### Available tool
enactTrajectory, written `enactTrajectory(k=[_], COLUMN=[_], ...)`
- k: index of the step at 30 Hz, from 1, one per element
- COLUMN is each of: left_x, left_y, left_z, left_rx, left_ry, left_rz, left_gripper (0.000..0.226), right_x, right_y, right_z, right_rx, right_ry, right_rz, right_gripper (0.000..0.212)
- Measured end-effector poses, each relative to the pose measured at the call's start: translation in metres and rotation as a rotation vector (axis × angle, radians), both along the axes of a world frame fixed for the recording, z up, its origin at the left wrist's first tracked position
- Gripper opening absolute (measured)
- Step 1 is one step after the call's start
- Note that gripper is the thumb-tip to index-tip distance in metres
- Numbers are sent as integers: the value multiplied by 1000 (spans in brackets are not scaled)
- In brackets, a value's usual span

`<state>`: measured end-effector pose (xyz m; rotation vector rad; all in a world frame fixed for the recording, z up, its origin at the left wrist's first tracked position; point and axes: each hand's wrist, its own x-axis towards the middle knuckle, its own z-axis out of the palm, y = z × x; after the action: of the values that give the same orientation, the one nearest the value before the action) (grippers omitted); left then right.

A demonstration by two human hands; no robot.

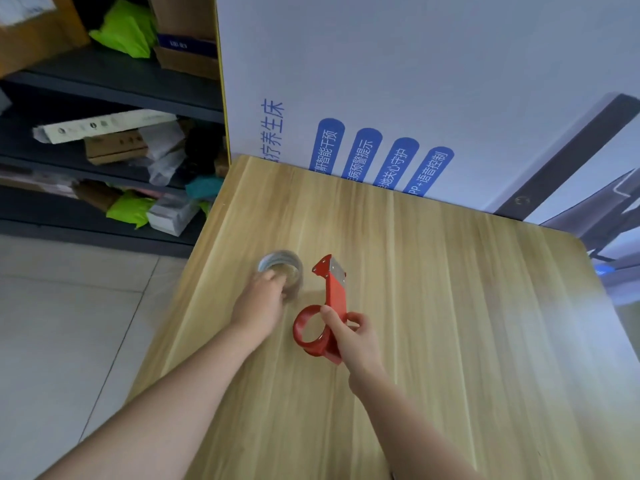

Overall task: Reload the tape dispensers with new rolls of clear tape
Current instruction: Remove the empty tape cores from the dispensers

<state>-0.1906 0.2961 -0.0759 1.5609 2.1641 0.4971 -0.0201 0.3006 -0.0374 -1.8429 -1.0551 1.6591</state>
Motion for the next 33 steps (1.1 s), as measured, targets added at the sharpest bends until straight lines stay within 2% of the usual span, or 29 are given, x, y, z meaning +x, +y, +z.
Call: enactTrajectory(k=[2, 5, 9, 11, 14, 18, 21, 23, 27, 31, 33], left_x=[2, 12, 33, 36, 43, 65, 85, 100, 131, 144, 145], left_y=[3, -6, -26, -36, -58, -104, -149, -181, -241, -285, -297], left_z=[-2, 0, 4, 4, 7, 13, 11, 7, -6, -15, -17], left_rx=[75, 246, 73, 81, 106, 120, 99, 69, -1, -41, -63], left_ry=[7, 82, -278, -306, -228, -135, -109, -97, -80, -79, -79], left_rz=[-20, -63, 61, 121, 99, 74, 82, 84, 97, 112, 121], left_gripper=[45, 33, 26, 21, 18, 18, 18, 18, 17, 15, 14], right_x=[2, 3, 4, 8, 22, 49, 74, 89, 114, 130, 134], right_y=[0, -1, -7, -13, -29, -63, -98, -123, -171, -208, -221], right_z=[-1, 3, 12, 13, 12, 18, 15, 9, -1, -8, -12], right_rx=[-21, -19, -19, -23, -18, 12, 58, 93, 177, 180, 206], right_ry=[5, 62, 147, 144, 133, 132, 26, -38, -188, -272, -320], right_rz=[-17, -41, -11, 15, 82, 244, 377, 462, 640, 777, 812], right_gripper=[55, 51, 40, 44, 47, 30, 15, 12, 19, 15, 23])
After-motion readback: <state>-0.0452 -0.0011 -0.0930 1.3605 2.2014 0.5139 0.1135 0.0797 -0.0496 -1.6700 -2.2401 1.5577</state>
